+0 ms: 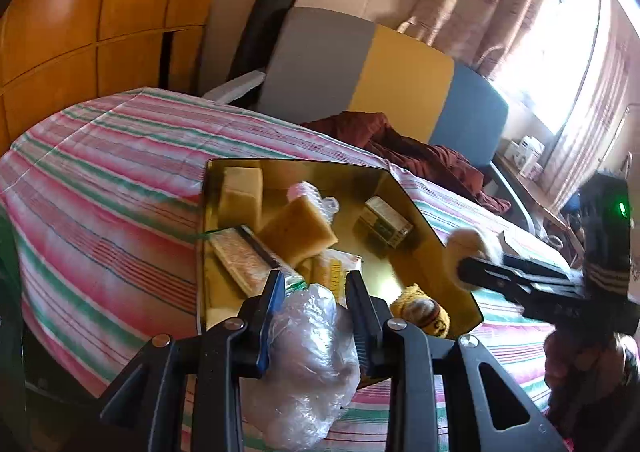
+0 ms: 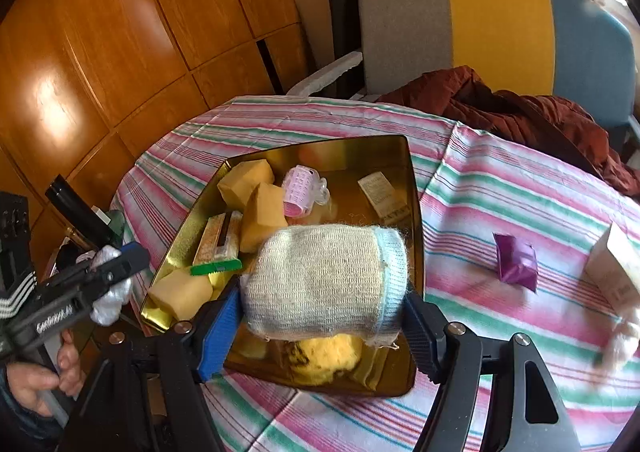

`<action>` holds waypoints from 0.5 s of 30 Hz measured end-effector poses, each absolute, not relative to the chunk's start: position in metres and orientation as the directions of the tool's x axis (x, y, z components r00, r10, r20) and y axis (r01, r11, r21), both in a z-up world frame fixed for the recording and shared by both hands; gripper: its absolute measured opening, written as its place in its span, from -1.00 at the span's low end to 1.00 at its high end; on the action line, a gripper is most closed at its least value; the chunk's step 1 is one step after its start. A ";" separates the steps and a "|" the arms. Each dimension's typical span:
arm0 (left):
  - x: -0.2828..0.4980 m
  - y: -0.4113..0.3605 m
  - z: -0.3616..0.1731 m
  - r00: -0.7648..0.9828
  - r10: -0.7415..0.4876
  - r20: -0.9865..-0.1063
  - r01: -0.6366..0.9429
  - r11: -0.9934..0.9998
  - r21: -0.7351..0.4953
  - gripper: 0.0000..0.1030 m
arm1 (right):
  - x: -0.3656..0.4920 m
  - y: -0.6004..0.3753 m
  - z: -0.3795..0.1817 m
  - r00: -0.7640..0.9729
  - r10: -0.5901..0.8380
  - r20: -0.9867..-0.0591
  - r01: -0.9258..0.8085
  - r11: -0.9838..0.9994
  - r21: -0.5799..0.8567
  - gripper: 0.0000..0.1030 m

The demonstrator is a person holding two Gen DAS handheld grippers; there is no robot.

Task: Organize objects
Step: 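Carry the cotton bundle and knit sock over the gold tray, then open both tools to drop the cotton and sock into the tray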

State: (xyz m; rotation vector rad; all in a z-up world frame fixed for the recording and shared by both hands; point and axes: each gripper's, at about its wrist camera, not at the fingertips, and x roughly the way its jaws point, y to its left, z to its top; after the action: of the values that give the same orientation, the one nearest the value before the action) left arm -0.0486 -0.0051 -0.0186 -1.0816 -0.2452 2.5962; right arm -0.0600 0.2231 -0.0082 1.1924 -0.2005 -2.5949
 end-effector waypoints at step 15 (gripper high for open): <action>-0.059 0.016 -0.022 -0.632 0.404 -0.661 -0.288 -0.915 -0.283 -0.40 | -0.091 0.212 -0.019 -0.596 -0.289 -0.749 0.185 -0.957 0.222 0.43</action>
State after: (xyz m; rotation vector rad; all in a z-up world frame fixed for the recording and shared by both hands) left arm -0.0595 0.0159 -0.0218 -1.0757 -0.2116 2.5272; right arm -0.0908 0.2119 -0.0186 1.2458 -0.1758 -2.5851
